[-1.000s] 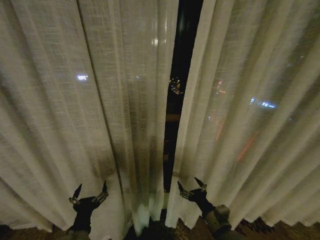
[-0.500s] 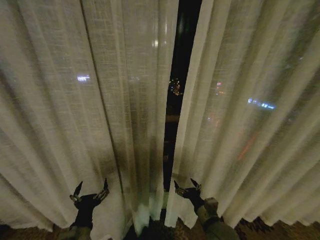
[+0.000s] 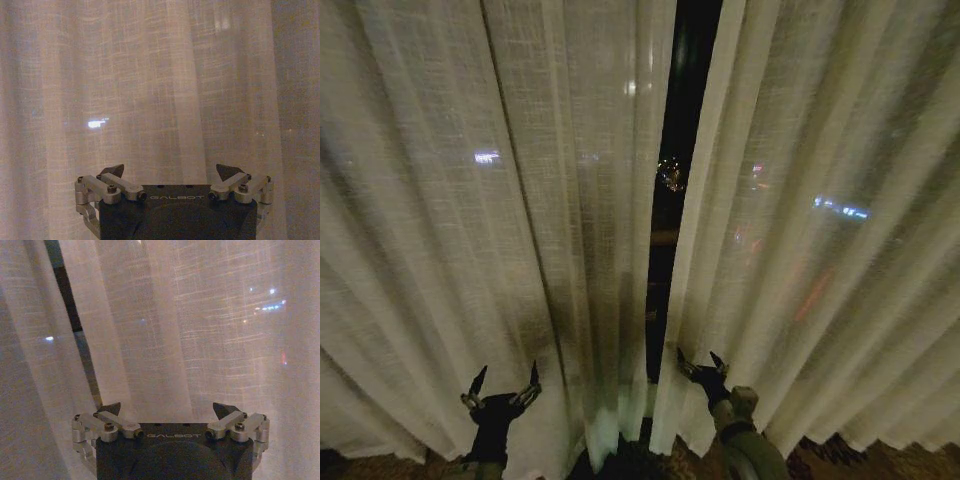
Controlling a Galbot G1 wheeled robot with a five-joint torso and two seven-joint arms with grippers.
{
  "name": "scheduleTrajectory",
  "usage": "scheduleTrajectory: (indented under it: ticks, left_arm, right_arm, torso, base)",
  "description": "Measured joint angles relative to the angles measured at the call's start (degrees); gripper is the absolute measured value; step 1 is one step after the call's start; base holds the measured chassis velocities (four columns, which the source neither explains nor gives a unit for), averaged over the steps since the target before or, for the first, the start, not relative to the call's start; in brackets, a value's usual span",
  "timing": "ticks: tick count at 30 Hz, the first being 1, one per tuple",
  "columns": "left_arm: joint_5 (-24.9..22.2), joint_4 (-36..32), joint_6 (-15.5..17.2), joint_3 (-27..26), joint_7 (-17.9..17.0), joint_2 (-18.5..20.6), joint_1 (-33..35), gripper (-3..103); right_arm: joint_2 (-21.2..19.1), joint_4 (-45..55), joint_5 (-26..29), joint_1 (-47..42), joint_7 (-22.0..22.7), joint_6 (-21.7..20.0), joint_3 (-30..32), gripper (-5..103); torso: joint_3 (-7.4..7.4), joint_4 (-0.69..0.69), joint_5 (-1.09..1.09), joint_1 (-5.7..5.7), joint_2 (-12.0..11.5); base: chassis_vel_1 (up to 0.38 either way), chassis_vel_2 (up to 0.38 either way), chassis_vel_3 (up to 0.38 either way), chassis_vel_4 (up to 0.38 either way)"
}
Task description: Open the curtains by pulling them apart, changing their state from closed to fully open.
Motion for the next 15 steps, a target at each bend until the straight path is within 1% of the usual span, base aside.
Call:
scheduleTrajectory:
  ticks: [2, 5, 10, 11, 13, 14, 15]
  left_arm:
    - [0.0, 0.1, -0.1, 0.1, 0.1, 0.1, 0.0, 100]
    - [0.1, 0.3, -1.1, 0.3, 0.9, 0.0, 0.3, 100]
    - [0.2, 0.5, -2.2, 0.3, 1.7, -0.4, 0.8, 100]
    - [0.2, 0.6, -2.6, 0.2, 1.8, -0.5, 1.0, 100]
    - [0.2, 0.7, -3.2, -0.1, 1.8, -0.5, 1.5, 100]
    - [0.2, 0.7, -3.5, -0.2, 1.9, -0.5, 1.7, 100]
    - [0.2, 0.7, -3.5, -0.2, 1.9, -0.5, 1.7, 100]
  right_arm:
    - [0.2, -0.9, 0.0, 1.1, 0.0, 0.2, 0.0, 100]
    - [0.7, -2.8, 0.3, 4.1, -0.1, 0.4, 0.0, 100]
    - [0.9, -4.5, 0.7, 6.5, -0.3, 0.4, -0.2, 100]
    - [1.0, -5.1, 0.7, 7.0, -0.4, 0.4, -0.2, 103]
    - [1.3, -6.0, 0.7, 7.8, -0.6, 0.9, 0.0, 103]
    - [1.4, -6.2, 0.7, 8.1, -0.6, 1.1, 0.1, 95]
    - [1.4, -6.2, 0.7, 8.1, -0.6, 1.1, 0.1, 95]
  torso:
    - [0.00, 0.00, 0.00, 0.00, 0.0]
    - [0.00, 0.00, 0.00, 0.00, 0.0]
    - [0.00, 0.00, 0.00, 0.00, 0.0]
    - [0.00, 0.00, 0.01, 0.00, 0.0]
    - [0.00, 0.00, 0.01, 0.00, 0.0]
    - [0.00, 0.00, 0.01, 0.00, 0.0]
    - [0.00, 0.00, 0.01, 0.00, 0.0]
  base:
    - [0.000, 0.000, 0.000, 0.000]
    - [0.000, 0.000, 0.000, 0.000]
    - [0.000, 0.000, 0.000, 0.000]
    - [0.000, 0.000, 0.000, 0.000]
    - [0.000, 0.000, 0.000, 0.000]
    - [0.000, 0.000, 0.000, 0.000]
    - [0.000, 0.000, 0.000, 0.000]
